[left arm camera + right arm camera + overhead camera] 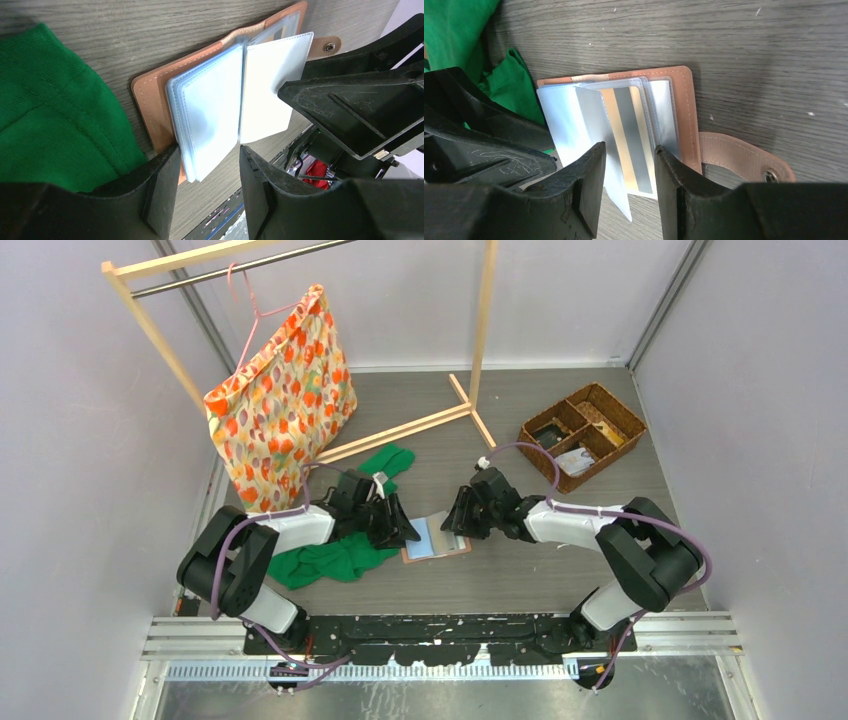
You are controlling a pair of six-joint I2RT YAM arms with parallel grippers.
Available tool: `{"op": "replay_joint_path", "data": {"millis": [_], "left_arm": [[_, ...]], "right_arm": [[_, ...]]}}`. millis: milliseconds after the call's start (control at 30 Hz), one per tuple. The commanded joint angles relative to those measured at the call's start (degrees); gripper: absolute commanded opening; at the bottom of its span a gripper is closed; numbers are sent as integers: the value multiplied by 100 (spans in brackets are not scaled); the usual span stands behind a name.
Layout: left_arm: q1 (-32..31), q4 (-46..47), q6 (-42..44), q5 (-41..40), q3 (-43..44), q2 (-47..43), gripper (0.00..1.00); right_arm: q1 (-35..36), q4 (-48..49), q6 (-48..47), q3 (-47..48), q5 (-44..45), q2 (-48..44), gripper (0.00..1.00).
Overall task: Take the credit cards out of the card holder
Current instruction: Remove the credit card from the card holder.
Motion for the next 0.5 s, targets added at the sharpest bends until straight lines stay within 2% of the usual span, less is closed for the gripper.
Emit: {"op": "replay_joint_path", "data": {"millis": [0, 467], "left_arm": [[21, -378, 246, -474, -22, 47, 49], [16, -380, 244, -467, -46, 10, 49]], "right_arm": [[108, 726, 282, -57, -648, 7, 45], [221, 495, 131, 173, -869, -380, 46]]}}
